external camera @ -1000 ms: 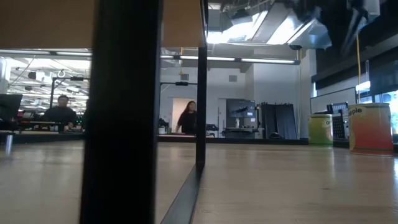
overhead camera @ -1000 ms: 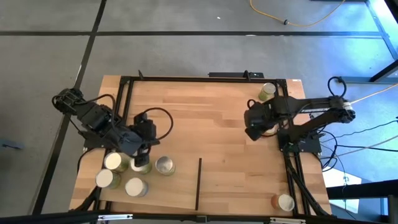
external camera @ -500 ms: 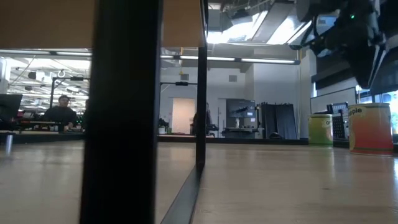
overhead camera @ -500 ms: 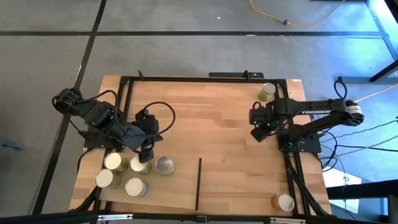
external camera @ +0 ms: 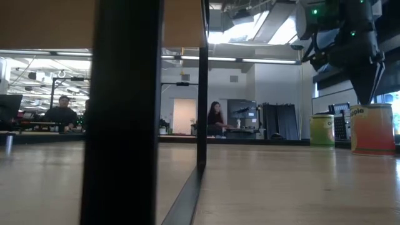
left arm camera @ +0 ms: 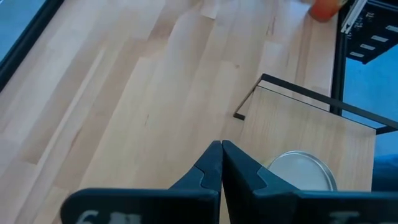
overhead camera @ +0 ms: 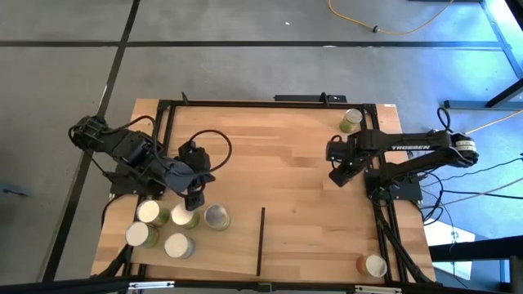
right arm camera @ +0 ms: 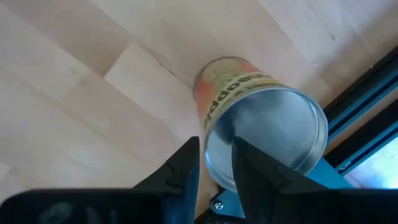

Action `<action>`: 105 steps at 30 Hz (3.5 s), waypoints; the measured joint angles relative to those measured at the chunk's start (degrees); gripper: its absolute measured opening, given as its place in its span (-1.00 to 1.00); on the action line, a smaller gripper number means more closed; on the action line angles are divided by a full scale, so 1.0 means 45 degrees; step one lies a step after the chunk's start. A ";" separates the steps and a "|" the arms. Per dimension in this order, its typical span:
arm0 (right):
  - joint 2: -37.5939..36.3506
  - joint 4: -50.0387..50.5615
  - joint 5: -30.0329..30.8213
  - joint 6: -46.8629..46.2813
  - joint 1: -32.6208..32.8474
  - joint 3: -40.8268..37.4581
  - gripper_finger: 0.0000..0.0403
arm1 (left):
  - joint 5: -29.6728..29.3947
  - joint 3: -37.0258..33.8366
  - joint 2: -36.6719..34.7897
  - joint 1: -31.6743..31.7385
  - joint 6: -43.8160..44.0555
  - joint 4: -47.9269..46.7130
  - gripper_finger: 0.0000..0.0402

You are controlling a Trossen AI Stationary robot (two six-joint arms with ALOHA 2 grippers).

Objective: Pick and place cans onto a shelf
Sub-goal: Put the top canned pineapple on the shelf

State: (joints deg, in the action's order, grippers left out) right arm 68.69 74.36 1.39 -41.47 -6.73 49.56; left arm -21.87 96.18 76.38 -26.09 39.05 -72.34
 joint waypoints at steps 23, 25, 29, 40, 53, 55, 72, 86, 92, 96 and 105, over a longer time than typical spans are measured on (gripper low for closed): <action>0.0005 -0.0655 0.0533 0.2306 -0.0721 -0.0728 -0.97 | 0.0029 0.0000 0.0000 -0.0005 -0.0039 -0.0005 -1.00; 0.0005 -0.0650 0.0536 0.2375 -0.0721 -0.0728 -0.98 | 0.0029 0.0000 0.0000 -0.0005 -0.0039 -0.0005 -1.00; 0.0018 -0.0573 0.0529 0.2375 -0.0721 -0.0579 -0.99 | 0.0087 -0.0004 0.0000 -0.0005 -0.0044 -0.0005 -1.00; 0.0049 -0.0048 0.0801 0.2632 -0.0698 0.1381 -0.99 | 0.0124 -0.0002 -0.0005 -0.0005 -0.0145 -0.0010 -1.00; 0.1279 0.2696 0.1205 0.2287 0.0828 0.6084 -1.00 | 0.0121 -0.0001 -0.0005 -0.0005 -0.0146 -0.0010 -1.00; 0.1914 0.3240 0.1379 0.2310 0.1205 0.7232 -1.00 | 0.0121 -0.0004 -0.0005 -0.0005 -0.0151 -0.0010 -1.00; 0.7912 0.3474 0.2103 0.4437 0.3545 1.6758 -1.00 | 0.0549 -0.0004 -0.0005 -0.0007 -0.0151 -0.0020 -1.00; 0.9792 0.2563 0.1874 0.4489 0.5368 1.8748 -1.00 | 0.1126 -0.0004 -0.0005 -0.0127 -0.0155 -0.0663 -1.00; 0.9784 0.1847 0.2423 0.4321 0.5764 1.8787 -1.00 | 0.1132 -0.0003 -0.0005 -0.0126 -0.0165 -0.0938 -1.00; 0.9825 0.2049 0.2872 0.4332 0.5778 1.8759 -1.00 | 0.1175 -0.0004 -0.0005 -0.0126 -0.0165 -0.1035 -1.00; 1.0721 0.3114 0.2854 0.5364 0.4659 1.8700 -1.00 | 0.1175 -0.0002 -0.0005 -0.0126 -0.0165 -0.1069 -1.00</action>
State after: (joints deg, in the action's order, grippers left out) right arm 116.93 88.38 14.23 -17.33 14.23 133.71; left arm -16.58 96.17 76.36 -26.65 38.30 -77.14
